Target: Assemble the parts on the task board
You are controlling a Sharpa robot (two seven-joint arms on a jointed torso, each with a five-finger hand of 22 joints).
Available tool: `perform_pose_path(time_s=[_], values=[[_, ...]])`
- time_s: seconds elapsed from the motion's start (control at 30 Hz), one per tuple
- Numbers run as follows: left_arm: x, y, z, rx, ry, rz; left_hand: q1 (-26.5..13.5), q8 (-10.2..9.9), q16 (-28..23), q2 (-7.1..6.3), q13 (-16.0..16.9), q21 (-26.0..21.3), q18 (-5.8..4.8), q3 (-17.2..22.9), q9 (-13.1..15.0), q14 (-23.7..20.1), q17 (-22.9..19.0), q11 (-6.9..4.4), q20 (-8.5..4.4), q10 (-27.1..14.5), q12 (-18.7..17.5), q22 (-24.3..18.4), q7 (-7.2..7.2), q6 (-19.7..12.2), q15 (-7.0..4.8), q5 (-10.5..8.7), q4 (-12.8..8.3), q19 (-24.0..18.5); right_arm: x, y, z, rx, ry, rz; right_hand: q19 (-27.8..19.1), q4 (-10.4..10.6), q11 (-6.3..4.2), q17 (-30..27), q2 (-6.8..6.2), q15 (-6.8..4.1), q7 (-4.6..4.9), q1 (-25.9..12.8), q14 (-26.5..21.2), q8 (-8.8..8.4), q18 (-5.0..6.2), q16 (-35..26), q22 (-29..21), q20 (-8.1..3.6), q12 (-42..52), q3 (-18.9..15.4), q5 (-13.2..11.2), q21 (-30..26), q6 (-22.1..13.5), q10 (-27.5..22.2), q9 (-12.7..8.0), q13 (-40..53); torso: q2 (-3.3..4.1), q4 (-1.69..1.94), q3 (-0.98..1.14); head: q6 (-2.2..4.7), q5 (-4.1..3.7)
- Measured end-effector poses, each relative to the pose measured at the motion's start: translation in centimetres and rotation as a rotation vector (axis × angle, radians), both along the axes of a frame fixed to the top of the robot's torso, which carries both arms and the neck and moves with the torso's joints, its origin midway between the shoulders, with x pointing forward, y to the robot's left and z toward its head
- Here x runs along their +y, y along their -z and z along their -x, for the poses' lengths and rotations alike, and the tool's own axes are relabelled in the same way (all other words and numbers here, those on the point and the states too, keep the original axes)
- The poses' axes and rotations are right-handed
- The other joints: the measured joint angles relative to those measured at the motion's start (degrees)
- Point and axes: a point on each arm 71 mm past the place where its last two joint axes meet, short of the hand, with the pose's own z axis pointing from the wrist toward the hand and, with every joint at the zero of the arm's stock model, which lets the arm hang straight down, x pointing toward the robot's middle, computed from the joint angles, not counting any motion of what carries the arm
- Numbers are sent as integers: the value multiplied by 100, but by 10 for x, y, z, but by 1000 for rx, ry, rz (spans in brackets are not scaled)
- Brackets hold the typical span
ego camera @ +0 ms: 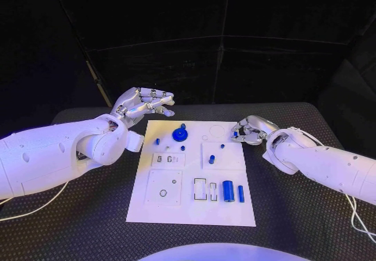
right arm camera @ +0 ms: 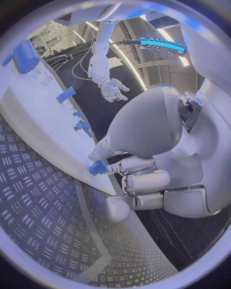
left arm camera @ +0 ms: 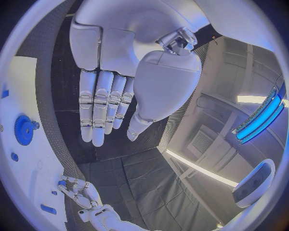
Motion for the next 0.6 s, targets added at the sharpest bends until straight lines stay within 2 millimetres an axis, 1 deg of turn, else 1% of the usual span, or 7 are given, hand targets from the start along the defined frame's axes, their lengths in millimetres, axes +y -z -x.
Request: perform_pose_path(time_s=[0.6], values=[[0, 0, 0, 0, -1, 0, 0, 0, 0, 0, 0, 0, 0, 0, 0, 0, -1, 0, 0, 0, 0, 1, 0, 0, 0, 0, 0, 0, -2, 0, 0, 4, 12, 5, 0, 0, 0, -1, 0, 0, 1, 0, 0, 0, 0, 0, -6, 0, 0, 0, 0, 0, -40, 0, 1, 0, 1, -1, 1, -19, -14]])
